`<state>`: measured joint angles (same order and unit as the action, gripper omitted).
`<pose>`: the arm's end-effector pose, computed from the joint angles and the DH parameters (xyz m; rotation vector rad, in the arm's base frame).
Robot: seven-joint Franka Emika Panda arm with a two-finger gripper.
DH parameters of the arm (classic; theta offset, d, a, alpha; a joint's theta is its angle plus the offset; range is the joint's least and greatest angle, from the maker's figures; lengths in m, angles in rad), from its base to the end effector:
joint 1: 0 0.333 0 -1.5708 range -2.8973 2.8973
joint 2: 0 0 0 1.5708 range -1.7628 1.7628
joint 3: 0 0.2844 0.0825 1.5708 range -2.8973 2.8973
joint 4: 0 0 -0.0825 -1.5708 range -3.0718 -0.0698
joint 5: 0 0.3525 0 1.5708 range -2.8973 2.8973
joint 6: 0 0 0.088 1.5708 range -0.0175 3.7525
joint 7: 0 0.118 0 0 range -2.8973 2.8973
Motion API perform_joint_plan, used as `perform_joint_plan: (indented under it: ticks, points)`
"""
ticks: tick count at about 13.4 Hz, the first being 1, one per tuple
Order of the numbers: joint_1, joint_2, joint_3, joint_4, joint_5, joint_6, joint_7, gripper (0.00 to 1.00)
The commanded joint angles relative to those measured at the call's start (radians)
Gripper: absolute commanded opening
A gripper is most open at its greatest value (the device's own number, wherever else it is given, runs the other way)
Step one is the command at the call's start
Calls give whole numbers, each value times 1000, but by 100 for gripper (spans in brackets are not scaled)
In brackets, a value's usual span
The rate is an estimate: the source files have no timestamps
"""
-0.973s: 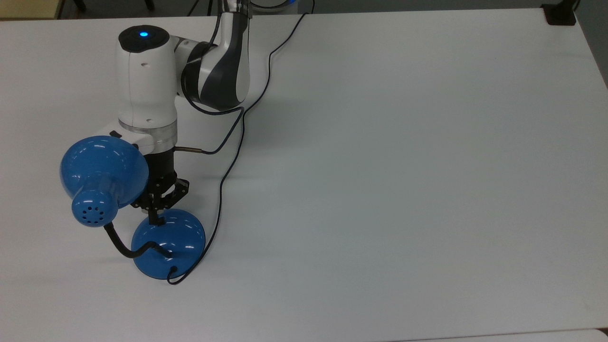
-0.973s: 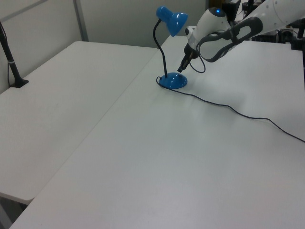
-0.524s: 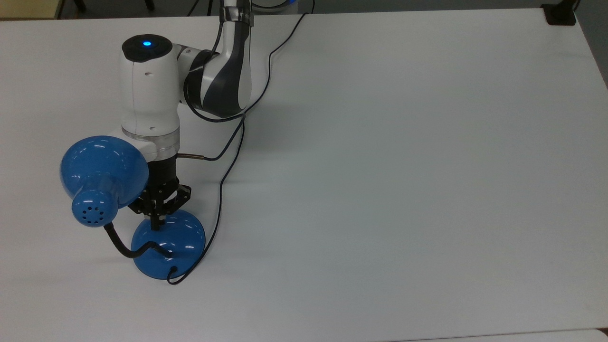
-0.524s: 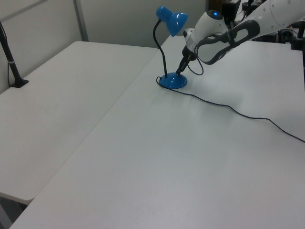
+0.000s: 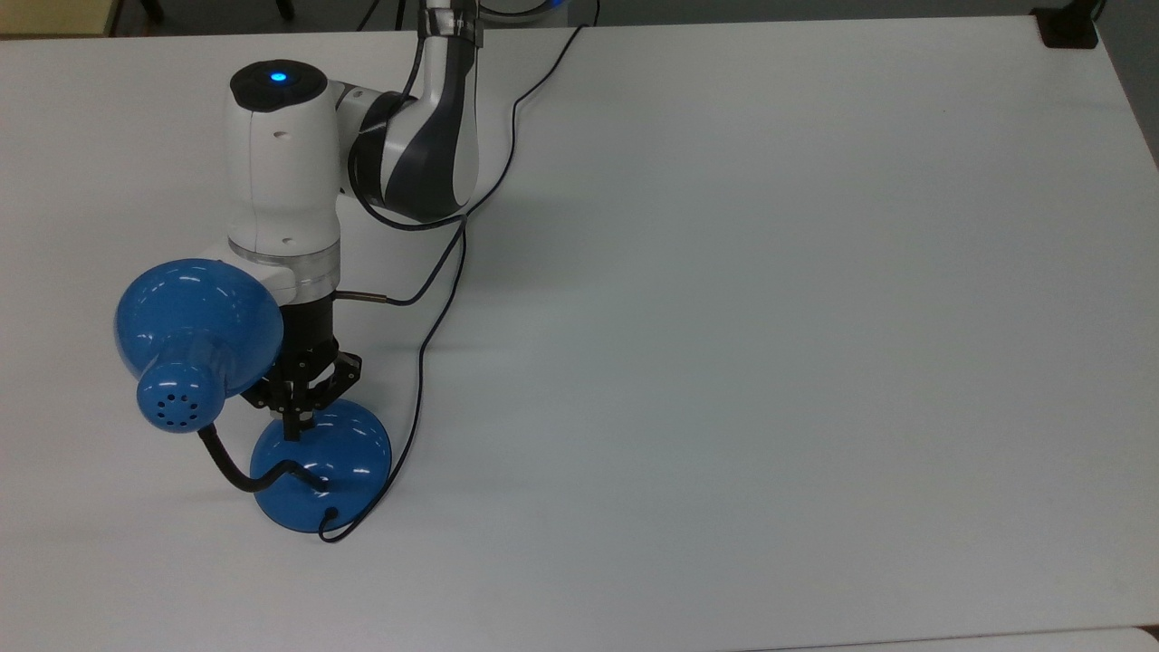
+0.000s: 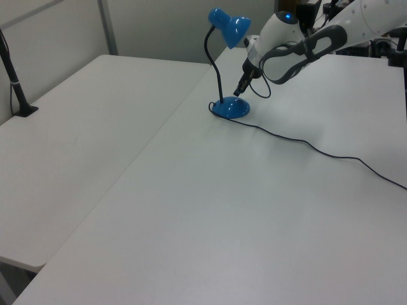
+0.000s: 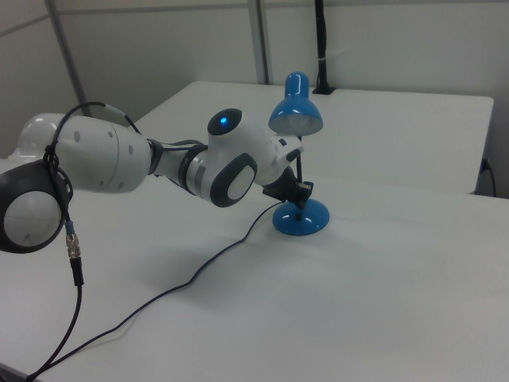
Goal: Turn on the lamp
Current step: 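Press down on the black switch with the gripper fingers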
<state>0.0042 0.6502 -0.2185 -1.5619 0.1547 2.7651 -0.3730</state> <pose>0.6949 -0.1277 0.3192 2.8474 0.1614 0.7923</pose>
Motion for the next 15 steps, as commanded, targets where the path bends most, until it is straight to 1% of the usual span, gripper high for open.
perform_joint_plan:
  ticks: [1,3,6,15]
  points:
    - [5,-46,-5,-56,5,18,-9,0]
    - [6,-49,-4,-61,2,18,-9,0]
    - [10,-69,-4,-98,2,17,-9,0]
    - [17,-47,-2,-90,3,19,0,0]
